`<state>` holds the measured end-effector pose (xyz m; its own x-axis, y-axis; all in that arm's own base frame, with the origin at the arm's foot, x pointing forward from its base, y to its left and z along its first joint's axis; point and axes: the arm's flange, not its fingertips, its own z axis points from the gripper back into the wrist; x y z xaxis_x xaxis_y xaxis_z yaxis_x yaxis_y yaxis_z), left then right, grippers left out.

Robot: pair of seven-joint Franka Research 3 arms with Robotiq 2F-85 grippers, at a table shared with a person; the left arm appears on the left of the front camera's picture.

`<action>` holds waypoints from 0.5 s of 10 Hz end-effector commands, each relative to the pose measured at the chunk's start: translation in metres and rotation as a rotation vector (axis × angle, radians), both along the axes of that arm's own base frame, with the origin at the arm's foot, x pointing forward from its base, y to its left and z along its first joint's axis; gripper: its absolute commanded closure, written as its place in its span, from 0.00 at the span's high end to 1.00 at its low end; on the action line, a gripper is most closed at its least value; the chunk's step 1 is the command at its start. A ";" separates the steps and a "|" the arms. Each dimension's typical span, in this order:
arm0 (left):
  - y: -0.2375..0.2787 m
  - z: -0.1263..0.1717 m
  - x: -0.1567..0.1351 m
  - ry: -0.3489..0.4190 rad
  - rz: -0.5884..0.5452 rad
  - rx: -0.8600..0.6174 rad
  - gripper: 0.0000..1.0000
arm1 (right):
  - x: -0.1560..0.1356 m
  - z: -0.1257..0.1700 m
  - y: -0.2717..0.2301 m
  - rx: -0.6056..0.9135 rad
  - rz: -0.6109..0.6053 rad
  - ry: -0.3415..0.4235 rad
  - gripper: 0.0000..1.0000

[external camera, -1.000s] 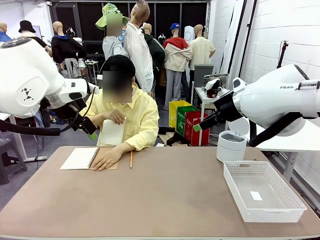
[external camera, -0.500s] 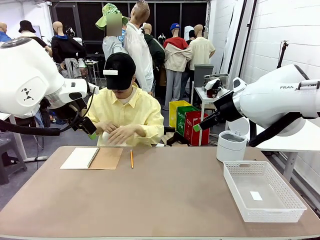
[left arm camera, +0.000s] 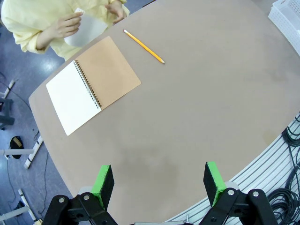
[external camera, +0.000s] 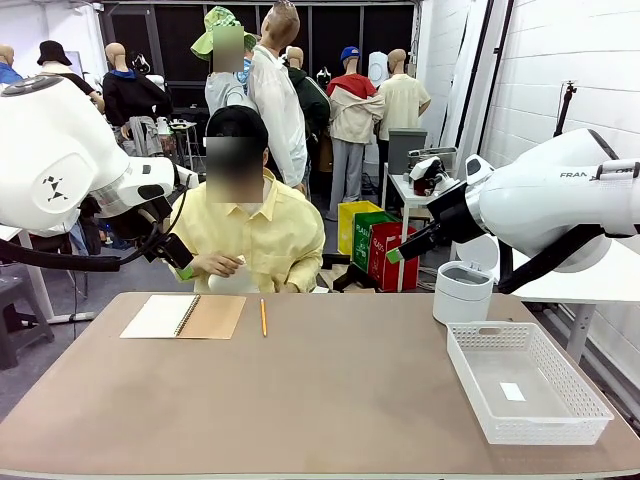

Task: Sort the paper based on its condition.
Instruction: If a person hands you a paper, place it in the Organizing basket , and if it's crumpled, put it in the Trash can.

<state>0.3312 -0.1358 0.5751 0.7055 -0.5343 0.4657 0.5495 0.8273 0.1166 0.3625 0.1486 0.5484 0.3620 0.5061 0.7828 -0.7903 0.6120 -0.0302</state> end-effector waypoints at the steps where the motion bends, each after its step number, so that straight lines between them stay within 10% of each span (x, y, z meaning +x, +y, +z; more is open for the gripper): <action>1: 0.001 -0.001 0.000 -0.008 0.000 -0.004 1.00 | 0.000 0.000 0.000 0.001 0.003 0.004 1.00; 5: 0.001 -0.001 0.000 -0.008 0.000 -0.004 1.00 | 0.000 0.000 0.000 0.001 0.003 0.004 1.00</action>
